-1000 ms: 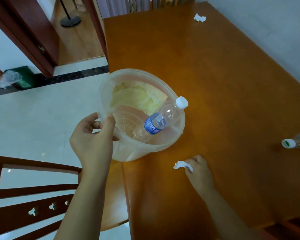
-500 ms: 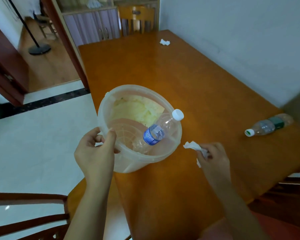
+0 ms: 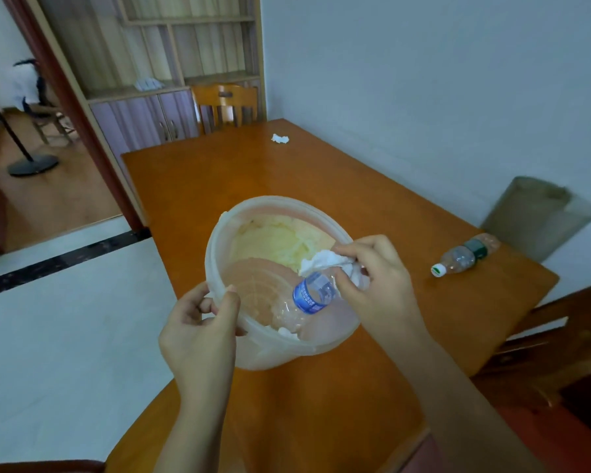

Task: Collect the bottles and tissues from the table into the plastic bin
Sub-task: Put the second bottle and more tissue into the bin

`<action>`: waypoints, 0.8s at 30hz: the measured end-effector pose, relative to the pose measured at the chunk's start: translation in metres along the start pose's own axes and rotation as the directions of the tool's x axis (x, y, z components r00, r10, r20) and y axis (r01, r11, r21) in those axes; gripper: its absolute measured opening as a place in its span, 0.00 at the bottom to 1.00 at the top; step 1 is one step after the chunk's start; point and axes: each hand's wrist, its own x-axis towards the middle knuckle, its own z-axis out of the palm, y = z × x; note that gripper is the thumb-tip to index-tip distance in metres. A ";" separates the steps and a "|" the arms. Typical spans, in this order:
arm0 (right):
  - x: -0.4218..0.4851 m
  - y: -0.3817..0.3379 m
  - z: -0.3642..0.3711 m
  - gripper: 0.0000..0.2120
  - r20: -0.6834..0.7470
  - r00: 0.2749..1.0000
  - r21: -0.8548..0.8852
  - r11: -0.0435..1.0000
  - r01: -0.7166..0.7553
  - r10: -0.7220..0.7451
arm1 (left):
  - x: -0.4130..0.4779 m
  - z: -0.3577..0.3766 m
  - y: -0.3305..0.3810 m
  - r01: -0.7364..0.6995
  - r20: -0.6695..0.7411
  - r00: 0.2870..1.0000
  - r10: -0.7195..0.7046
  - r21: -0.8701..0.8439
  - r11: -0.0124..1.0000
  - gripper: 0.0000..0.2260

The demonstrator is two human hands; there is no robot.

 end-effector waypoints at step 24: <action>-0.171 0.027 -0.175 0.18 -0.313 0.932 -0.540 0.772 -0.334 0.184 | -0.132 0.049 0.026 0.074 0.279 0.960 -0.030 -0.149 0.986 0.07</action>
